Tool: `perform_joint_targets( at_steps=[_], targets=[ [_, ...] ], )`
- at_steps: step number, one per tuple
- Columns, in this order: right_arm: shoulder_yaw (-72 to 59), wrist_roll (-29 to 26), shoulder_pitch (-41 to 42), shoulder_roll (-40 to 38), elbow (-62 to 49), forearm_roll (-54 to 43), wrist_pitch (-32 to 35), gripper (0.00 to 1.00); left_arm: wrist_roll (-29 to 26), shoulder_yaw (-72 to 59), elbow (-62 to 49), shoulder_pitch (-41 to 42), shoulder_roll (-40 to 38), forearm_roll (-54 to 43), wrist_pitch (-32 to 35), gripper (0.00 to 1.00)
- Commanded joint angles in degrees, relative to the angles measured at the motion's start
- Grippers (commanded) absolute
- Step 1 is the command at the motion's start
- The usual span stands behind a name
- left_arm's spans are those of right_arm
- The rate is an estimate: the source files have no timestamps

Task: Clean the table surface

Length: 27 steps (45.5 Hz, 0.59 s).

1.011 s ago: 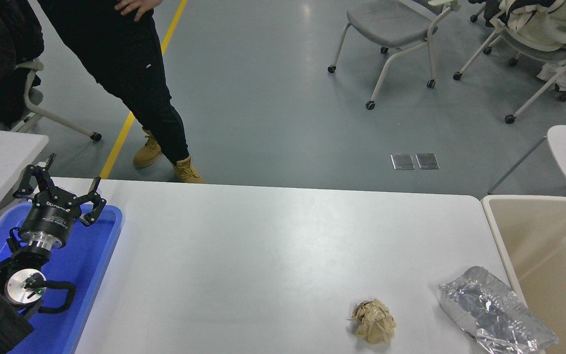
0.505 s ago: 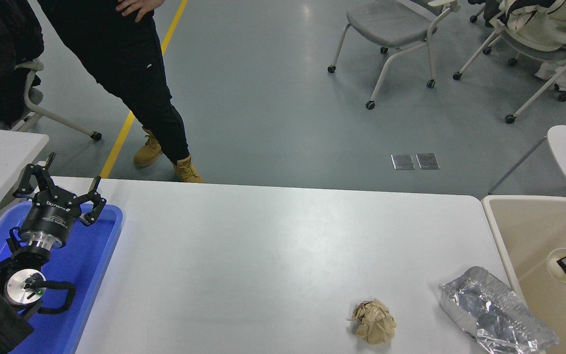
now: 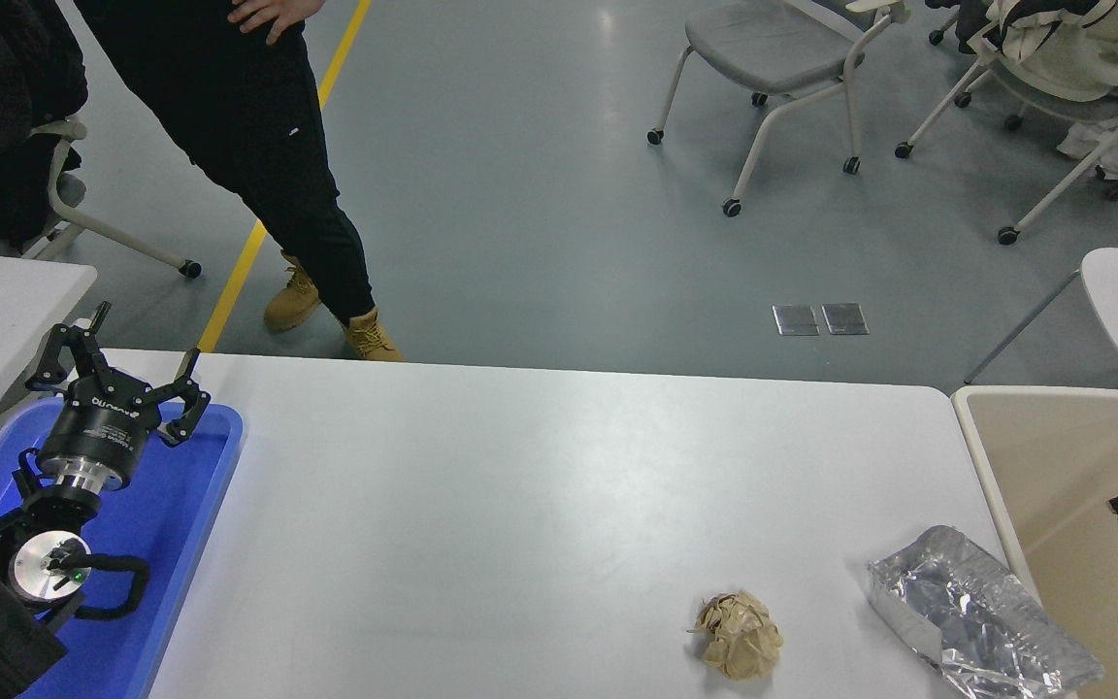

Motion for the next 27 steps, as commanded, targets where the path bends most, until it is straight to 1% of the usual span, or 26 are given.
perform_joint_targets(
  at_steps=[1, 5, 13, 16, 21, 24, 27],
  targets=[
    [0.4, 0.1, 0.2, -0.9, -4.7, 0.0, -1.0, 1.00, 0.0, 0.1, 0.0, 0.0, 0.0, 0.0, 0.0, 1.00],
    [0.5, 0.2, -0.1, -0.9, -8.1, 0.0, -0.8, 1.00, 0.0, 0.1, 0.0, 0.0, 0.1, 0.0, 0.0, 1.00],
    [0.8, 0.6, 1.0, -1.5, -6.1, 0.7, -0.3, 1.00, 0.0, 0.0, 0.0, 0.0, 0.0, 0.0, 0.0, 1.00],
    [1.1, 0.6, 2.1, -2.6, -2.8, 0.8, -0.4, 1.00, 0.0, 0.1, 0.0, 0.0, 0.1, 0.0, 0.0, 1.00],
    [4.6, 0.6, 4.7, -7.2, 4.9, 0.8, -0.4, 1.00, 0.0, 0.1, 0.0, 0.0, 0.1, 0.0, 0.0, 1.00],
    [10.7, 0.8, 6.3, -10.2, 11.2, 0.8, -0.4, 1.00, 0.0, 0.1, 0.0, -0.1, 0.0, 0.0, 0.0, 1.00],
    [20.4, 1.1, 7.1, -14.5, 18.9, 0.7, -0.5, 1.00, 0.0, 0.1, 0.0, 0.0, 0.0, 0.0, 0.0, 1.00]
  ],
)
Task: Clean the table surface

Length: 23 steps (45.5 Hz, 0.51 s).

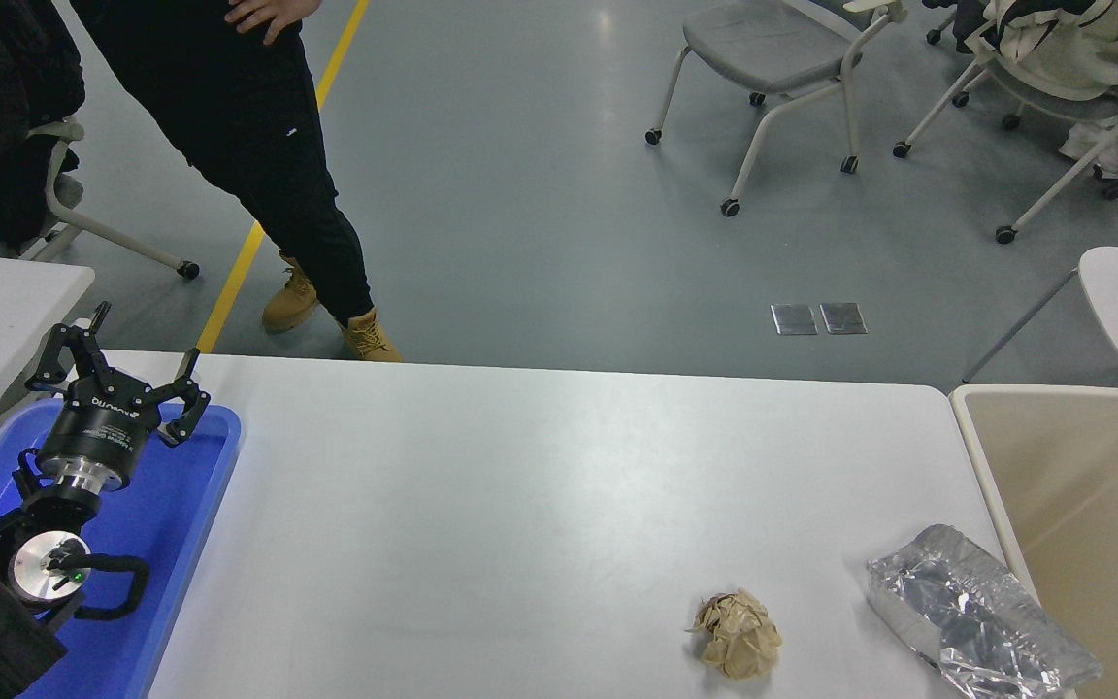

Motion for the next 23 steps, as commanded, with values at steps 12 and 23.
perform_joint_targets(
  at_steps=[12, 23],
  targets=[
    [39.8, 0.5, 2.8, -17.1, 41.2, -0.8, -0.5, 1.00, 0.0, 0.0, 0.0, 0.0, 0.0, 0.0, 0.0, 1.00],
    [51.5, 0.6, -2.6, -15.3, 55.0, -0.8, -0.1, 1.00, 0.0, -0.1, 0.0, 0.0, 0.0, 0.0, 0.0, 1.00]
  ],
)
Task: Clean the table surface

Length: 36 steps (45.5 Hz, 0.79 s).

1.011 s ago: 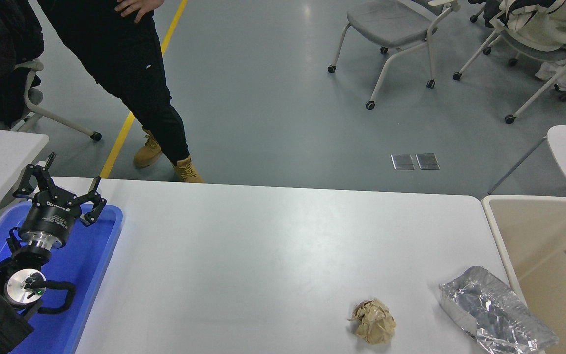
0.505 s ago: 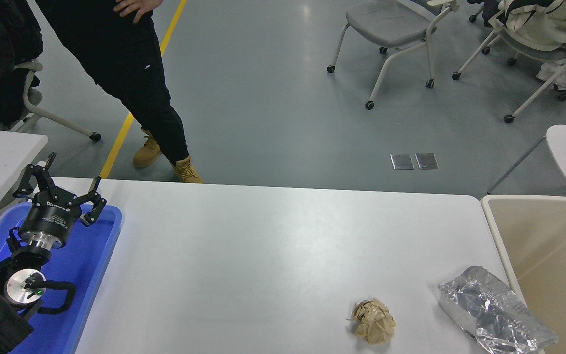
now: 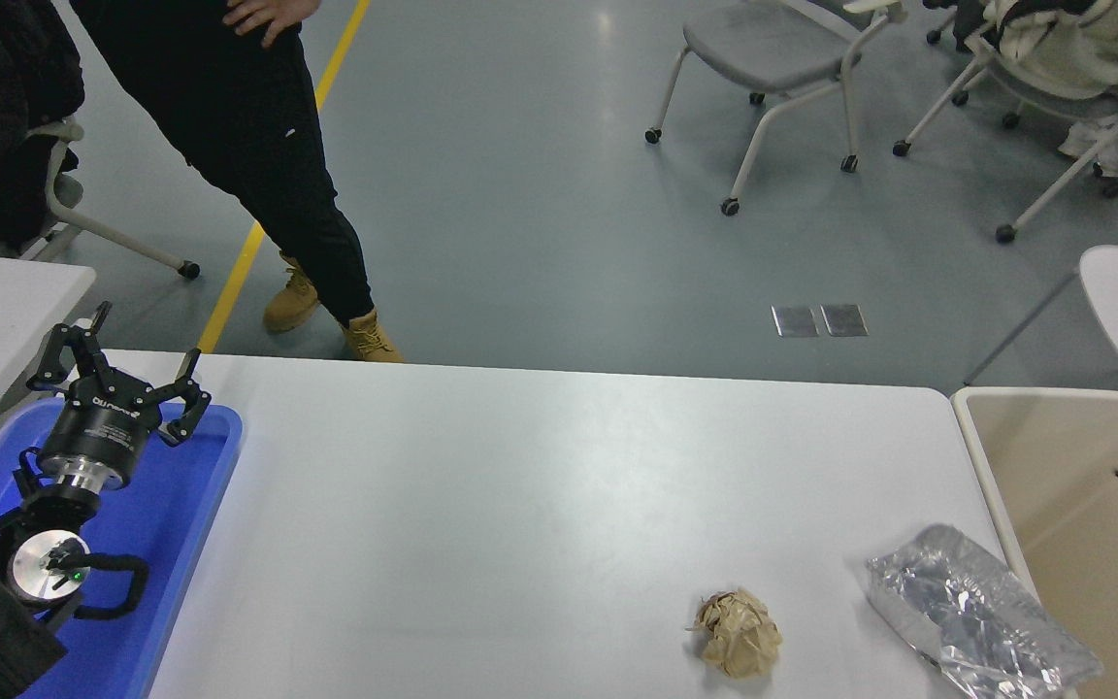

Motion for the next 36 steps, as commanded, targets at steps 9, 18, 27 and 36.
perform_joint_targets(
  at_steps=[9, 18, 27, 36],
  targets=[
    [23.1, 0.1, -11.2, 8.3, 18.0, -3.5, 0.2, 1.00, 0.0, -0.1, 0.1, 0.0, 0.0, 0.0, 0.0, 1.00],
    [31.3, 0.1, -16.4, 18.8, 17.4, -11.0, 0.2, 1.00, 0.0, -0.1, 0.0, 0.0, 0.0, 0.0, -0.1, 1.00],
    [34.8, 0.5, -17.4, 25.6, 16.7, -11.8, 0.3, 1.00, 0.0, -0.1, 0.1, 0.0, 0.0, 0.0, -0.1, 1.00],
    [36.5, 3.5, -17.4, 30.7, 14.0, -11.8, 0.6, 1.00, 0.0, -0.1, 0.0, 0.0, 0.0, 0.0, 0.0, 1.00]
  ],
)
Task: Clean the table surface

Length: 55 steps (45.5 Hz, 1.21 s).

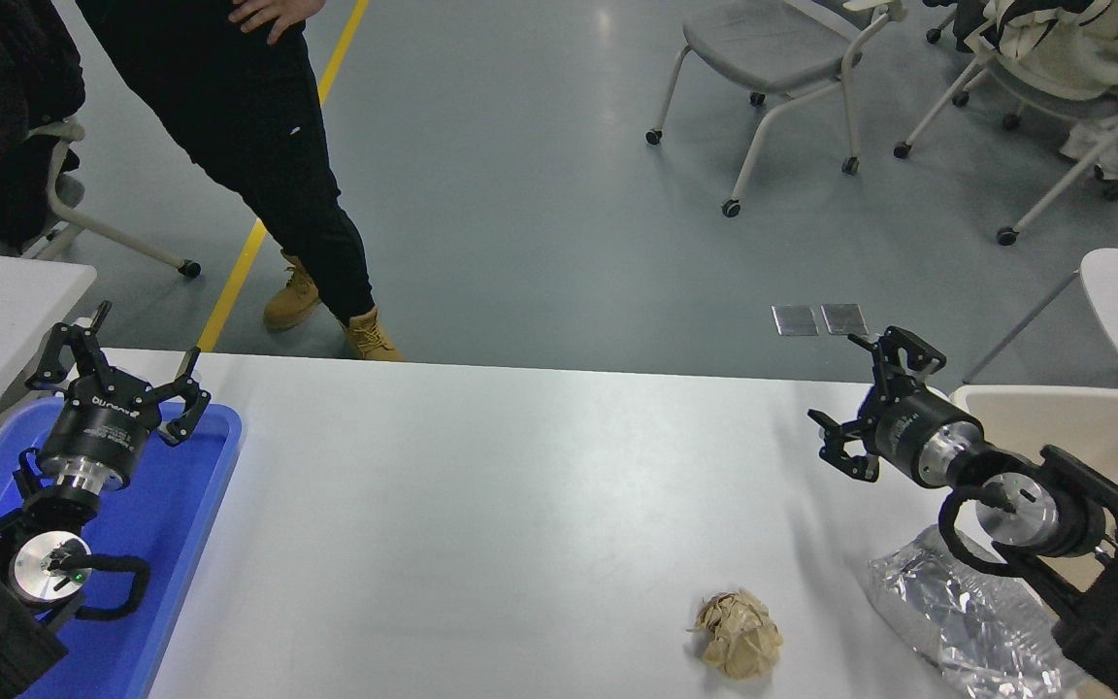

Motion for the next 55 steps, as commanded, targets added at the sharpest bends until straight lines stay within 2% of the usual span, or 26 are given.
perform_joint_targets(
  at_steps=[1, 11, 35, 42, 55],
  targets=[
    [3.9, 2.5, -1.1, 7.7, -2.7, -1.1, 0.3, 1.00, 0.0, 0.0, 0.0, 0.0, 0.0, 0.0, 0.1, 1.00],
    [4.1, 8.5, 1.5, 11.8, -9.7, -4.6, 0.3, 1.00, 0.0, 0.0, 0.0, 0.0, 0.0, 0.0, 0.1, 1.00],
    [3.3, 9.4, 0.9, 10.6, -9.8, -4.6, 0.0, 1.00, 0.0, 0.0, 0.0, 0.0, 0.0, 0.0, 0.1, 1.00],
    [0.5, 9.3, 0.3, 7.4, -8.0, -4.6, 0.0, 1.00, 0.0, 0.0, 0.0, 0.0, 0.0, 0.0, 0.0, 1.00],
    [-10.4, 9.3, 0.3, -8.0, 1.6, -4.7, 0.0, 1.00, 0.0, 0.0, 0.0, 0.0, 0.0, 0.0, 0.1, 1.00]
  ],
)
